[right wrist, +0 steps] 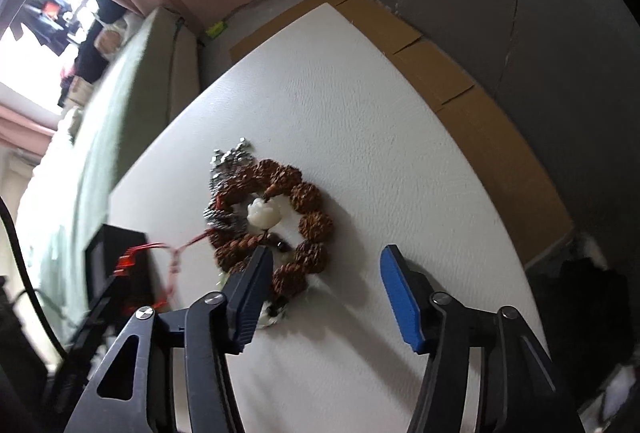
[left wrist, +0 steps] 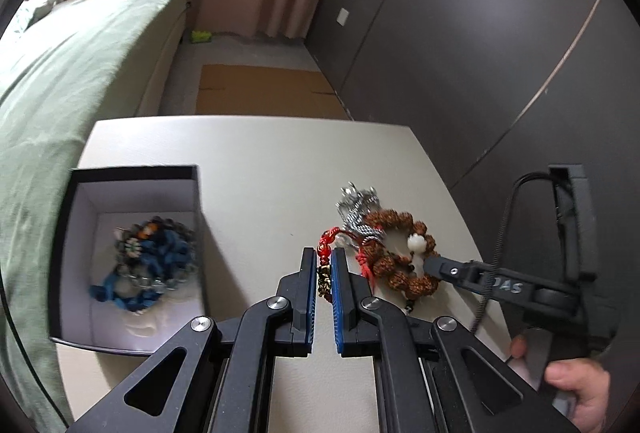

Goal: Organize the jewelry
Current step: 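Drop the red pendant into the box with the left gripper while the right gripper lifts the brown bead bracelet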

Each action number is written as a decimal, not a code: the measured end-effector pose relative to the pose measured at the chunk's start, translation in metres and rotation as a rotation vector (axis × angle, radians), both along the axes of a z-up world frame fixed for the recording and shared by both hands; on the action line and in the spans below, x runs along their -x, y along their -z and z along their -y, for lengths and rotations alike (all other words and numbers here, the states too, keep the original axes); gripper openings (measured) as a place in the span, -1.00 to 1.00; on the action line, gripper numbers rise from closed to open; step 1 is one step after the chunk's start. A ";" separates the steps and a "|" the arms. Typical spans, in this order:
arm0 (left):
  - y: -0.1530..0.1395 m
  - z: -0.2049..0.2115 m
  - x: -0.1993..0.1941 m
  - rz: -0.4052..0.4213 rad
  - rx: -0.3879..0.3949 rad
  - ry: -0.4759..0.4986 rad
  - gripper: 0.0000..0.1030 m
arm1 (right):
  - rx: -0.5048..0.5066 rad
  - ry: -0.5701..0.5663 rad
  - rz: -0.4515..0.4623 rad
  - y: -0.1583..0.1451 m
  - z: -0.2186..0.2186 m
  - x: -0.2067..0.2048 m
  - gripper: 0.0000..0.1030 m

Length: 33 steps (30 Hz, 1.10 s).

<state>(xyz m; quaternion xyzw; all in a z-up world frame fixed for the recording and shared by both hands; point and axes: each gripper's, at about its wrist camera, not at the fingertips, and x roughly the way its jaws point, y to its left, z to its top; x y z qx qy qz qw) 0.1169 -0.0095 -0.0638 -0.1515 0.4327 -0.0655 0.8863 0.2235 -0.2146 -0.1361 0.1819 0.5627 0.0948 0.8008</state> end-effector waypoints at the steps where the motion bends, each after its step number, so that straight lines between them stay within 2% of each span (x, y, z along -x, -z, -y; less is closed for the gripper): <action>1: -0.002 -0.002 0.001 0.004 0.001 -0.007 -0.87 | 0.014 0.001 0.006 0.000 -0.002 -0.001 0.11; 5: -0.008 -0.012 0.004 0.022 0.007 -0.035 -0.87 | 0.119 -0.017 0.031 -0.003 -0.017 -0.003 0.07; 7: -0.012 -0.019 0.008 0.029 0.009 -0.051 -0.87 | 0.200 -0.038 0.042 -0.004 -0.025 -0.002 -0.07; 9: -0.014 -0.024 0.010 0.034 0.011 -0.061 -0.87 | 0.256 -0.054 0.052 -0.005 -0.026 0.000 -0.55; 10: -0.015 -0.026 0.012 0.036 0.012 -0.066 -0.87 | 0.226 -0.062 0.050 -0.005 -0.023 0.001 -0.63; 12: -0.018 -0.029 0.015 0.041 0.013 -0.072 -0.87 | 0.174 -0.046 0.032 -0.006 -0.012 0.004 -0.63; 16: -0.024 -0.034 0.022 0.058 0.015 -0.084 -0.87 | 0.098 -0.024 0.060 -0.016 0.006 0.011 -0.63; 25: -0.040 -0.051 0.039 0.095 0.017 -0.125 -0.87 | -0.116 -0.022 0.254 -0.070 0.029 0.044 -0.63; 33: -0.047 -0.085 0.049 0.122 0.024 -0.219 -0.87 | -0.205 -0.047 0.339 -0.090 0.018 0.056 -0.63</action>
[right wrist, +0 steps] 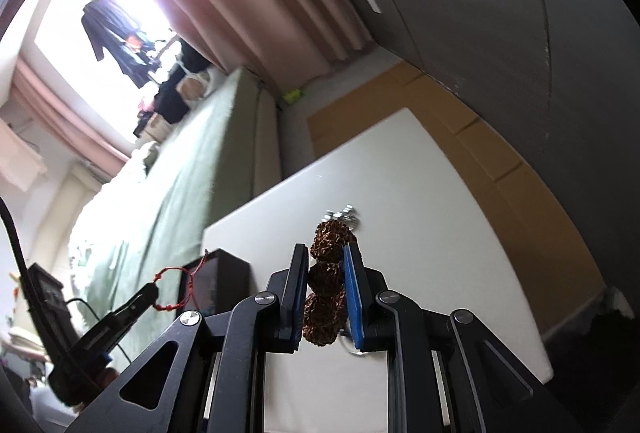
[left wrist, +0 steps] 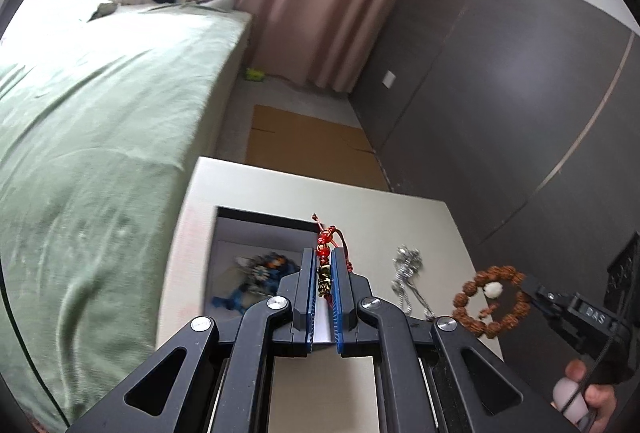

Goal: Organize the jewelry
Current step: 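Drop the red pendant into the box with the left gripper while the right gripper lifts the brown bead bracelet, then carry the brown bead bracelet over the black box and open the right gripper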

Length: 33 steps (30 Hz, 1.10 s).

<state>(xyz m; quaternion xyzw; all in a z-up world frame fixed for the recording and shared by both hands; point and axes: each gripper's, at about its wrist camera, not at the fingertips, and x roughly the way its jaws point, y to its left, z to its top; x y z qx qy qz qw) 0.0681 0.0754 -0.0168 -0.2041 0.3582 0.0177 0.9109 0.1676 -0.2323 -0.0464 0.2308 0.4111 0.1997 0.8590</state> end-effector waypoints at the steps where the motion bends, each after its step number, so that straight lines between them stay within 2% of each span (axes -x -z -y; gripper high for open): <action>1: 0.000 -0.004 0.000 -0.002 0.001 -0.010 -0.87 | -0.005 -0.007 0.011 -0.002 -0.002 0.002 -0.63; 9: 0.018 -0.017 -0.010 -0.036 0.030 -0.034 -0.86 | -0.008 -0.050 0.028 -0.005 -0.026 0.003 -0.63; 11: 0.020 -0.016 -0.017 -0.048 0.018 -0.043 -0.84 | -0.009 -0.060 0.028 -0.005 -0.033 0.002 -0.63; 12: 0.021 -0.017 -0.018 -0.060 0.011 -0.045 -0.77 | -0.010 -0.063 0.028 -0.004 -0.033 0.002 -0.63; 14: 0.023 -0.019 -0.021 -0.084 0.011 -0.052 -0.36 | -0.011 -0.071 0.028 -0.003 -0.037 -0.001 -0.63; 15: 0.022 -0.022 -0.020 -0.077 0.015 -0.064 -0.03 | -0.012 -0.074 0.029 -0.003 -0.038 -0.001 -0.63; 16: 0.020 -0.024 -0.017 -0.055 0.015 -0.079 0.15 | -0.014 -0.079 0.029 -0.003 -0.040 -0.001 -0.63; 18: 0.014 -0.026 -0.013 -0.027 0.007 -0.085 0.23 | -0.020 -0.088 0.030 -0.003 -0.044 -0.002 -0.63; 28: 0.000 -0.052 0.000 0.004 0.037 -0.127 0.23 | -0.071 -0.171 0.087 -0.017 -0.075 -0.001 -0.63; 33: -0.010 -0.074 0.014 0.041 0.056 -0.173 0.23 | -0.099 -0.247 0.103 -0.026 -0.110 -0.004 -0.63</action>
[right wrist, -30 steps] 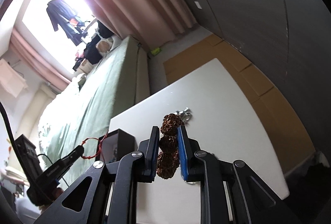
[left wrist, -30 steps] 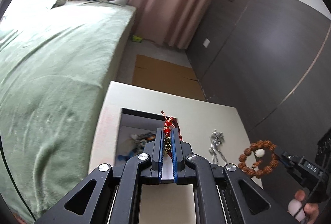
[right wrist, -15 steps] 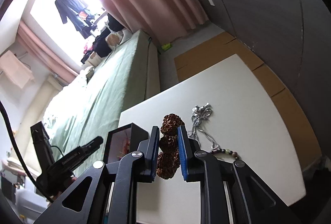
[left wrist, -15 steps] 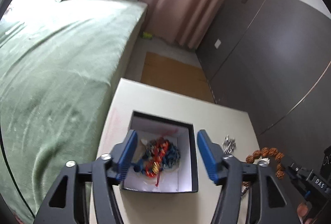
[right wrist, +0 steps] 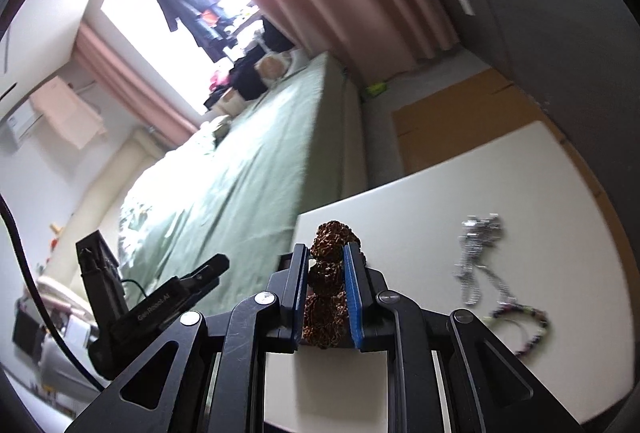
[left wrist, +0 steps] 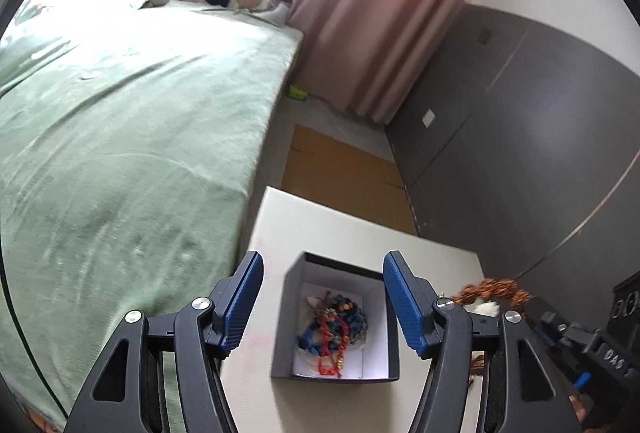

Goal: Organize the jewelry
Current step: 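Carry the brown bead bracelet over the black box and open the right gripper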

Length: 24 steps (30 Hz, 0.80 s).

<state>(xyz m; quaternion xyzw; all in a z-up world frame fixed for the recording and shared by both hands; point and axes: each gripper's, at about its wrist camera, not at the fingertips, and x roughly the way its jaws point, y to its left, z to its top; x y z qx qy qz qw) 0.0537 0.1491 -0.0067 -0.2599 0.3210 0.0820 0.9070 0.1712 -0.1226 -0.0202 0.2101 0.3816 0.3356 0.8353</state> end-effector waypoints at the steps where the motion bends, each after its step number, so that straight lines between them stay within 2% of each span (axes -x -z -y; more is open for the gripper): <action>1: -0.001 -0.004 0.002 0.003 0.006 -0.010 0.23 | -0.004 -0.016 -0.003 0.000 -0.009 -0.001 -0.63; 10: -0.003 -0.036 0.015 0.021 0.060 -0.071 0.23 | 0.011 -0.105 -0.077 0.029 -0.069 -0.014 -0.63; 14: -0.003 -0.038 0.016 0.021 0.068 -0.078 0.23 | -0.046 -0.148 -0.084 0.034 -0.082 -0.018 -0.63; 16: -0.002 -0.036 0.015 0.018 0.064 -0.074 0.23 | -0.005 -0.147 -0.105 0.042 -0.087 -0.024 -0.52; 17: -0.002 -0.035 0.014 0.015 0.061 -0.069 0.23 | 0.017 -0.150 -0.127 0.047 -0.087 -0.027 -0.21; 18: -0.002 -0.033 0.012 0.011 0.057 -0.063 0.23 | 0.044 -0.143 -0.153 0.052 -0.085 -0.029 -0.10; 24: -0.001 -0.017 0.005 -0.001 0.030 -0.025 0.23 | 0.062 -0.058 -0.105 0.041 -0.046 -0.027 -0.08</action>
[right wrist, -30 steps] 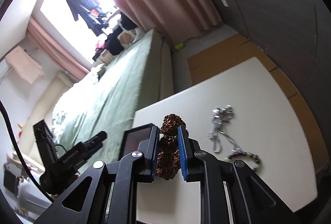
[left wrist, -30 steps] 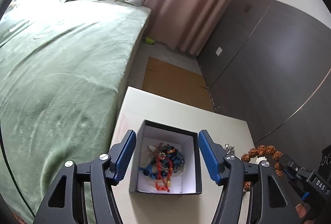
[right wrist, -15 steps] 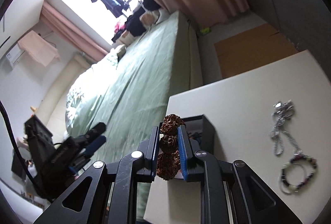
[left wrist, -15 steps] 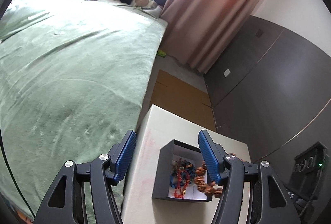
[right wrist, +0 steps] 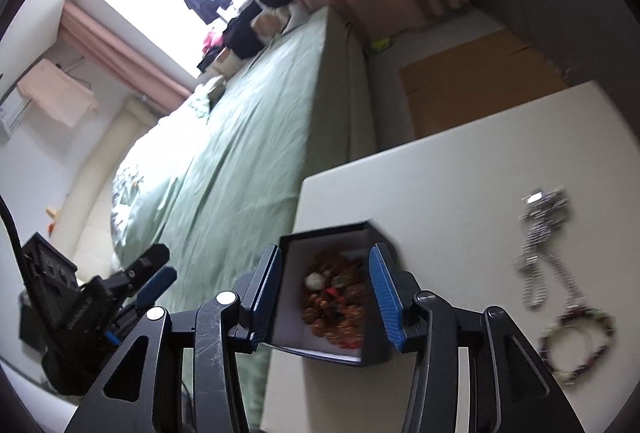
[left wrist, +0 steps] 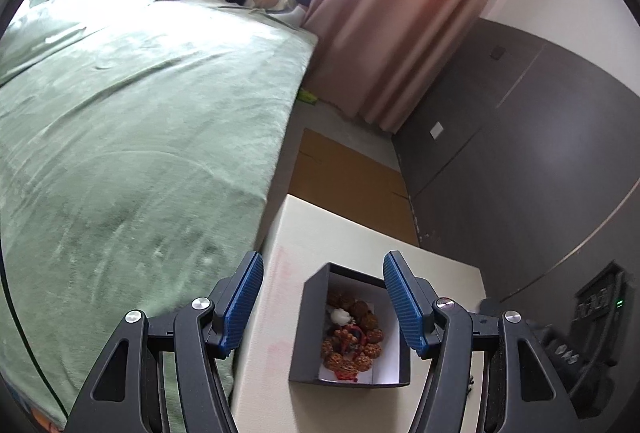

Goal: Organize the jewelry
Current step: 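Carry the brown bead bracelet over the black box and open the right gripper, then reach the left gripper to the black-and-white bead bracelet and grasp it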

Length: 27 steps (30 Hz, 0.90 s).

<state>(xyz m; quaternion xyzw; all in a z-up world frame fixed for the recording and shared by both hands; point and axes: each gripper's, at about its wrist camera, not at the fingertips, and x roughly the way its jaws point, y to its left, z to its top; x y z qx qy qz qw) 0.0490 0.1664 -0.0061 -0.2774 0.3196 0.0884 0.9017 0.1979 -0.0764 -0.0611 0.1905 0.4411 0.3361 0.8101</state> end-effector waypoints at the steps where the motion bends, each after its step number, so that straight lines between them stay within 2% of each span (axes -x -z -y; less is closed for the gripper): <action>1: 0.000 0.004 -0.002 -0.001 -0.007 0.008 0.23 | 0.004 0.017 0.016 -0.005 0.010 0.002 -0.06; 3: -0.001 0.012 -0.004 -0.004 -0.020 0.024 0.23 | 0.008 0.038 0.033 -0.014 0.024 0.003 0.17; 6: -0.002 0.023 -0.007 -0.006 -0.038 0.049 0.23 | 0.015 0.079 0.062 -0.024 0.044 0.006 0.25; 10: -0.002 0.040 -0.012 -0.007 -0.063 0.091 0.23 | 0.041 0.119 0.053 -0.026 0.069 0.010 0.32; 15: -0.001 0.066 -0.020 -0.019 -0.088 0.154 0.25 | 0.066 0.188 0.025 -0.025 0.102 0.011 0.56; 20: 0.004 0.098 -0.027 -0.034 -0.120 0.225 0.27 | 0.075 0.250 0.005 -0.018 0.135 0.019 0.57; 27: 0.018 0.138 -0.037 -0.068 -0.147 0.312 0.27 | 0.114 0.308 -0.089 0.001 0.171 0.023 0.57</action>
